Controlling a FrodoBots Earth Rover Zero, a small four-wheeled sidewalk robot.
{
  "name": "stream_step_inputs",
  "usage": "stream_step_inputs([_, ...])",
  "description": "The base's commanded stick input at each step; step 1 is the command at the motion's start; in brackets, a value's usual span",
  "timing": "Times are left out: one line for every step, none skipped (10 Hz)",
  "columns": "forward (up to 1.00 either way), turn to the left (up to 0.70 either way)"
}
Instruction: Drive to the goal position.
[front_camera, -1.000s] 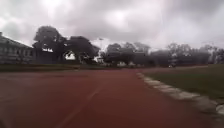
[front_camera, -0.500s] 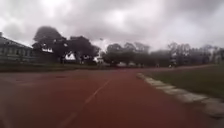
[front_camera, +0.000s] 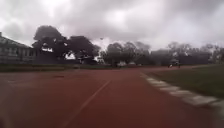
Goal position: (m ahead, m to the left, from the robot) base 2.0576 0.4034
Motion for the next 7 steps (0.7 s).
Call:
stream_step_inputs([0.50, 0.02])
stream_step_inputs([0.50, 0.02])
stream_step_inputs([0.50, 0.02])
stream_step_inputs([0.50, 0.02])
stream_step_inputs([0.50, 0.02])
stream_step_inputs([0.50, 0.02])
stream_step_inputs([0.50, 0.02])
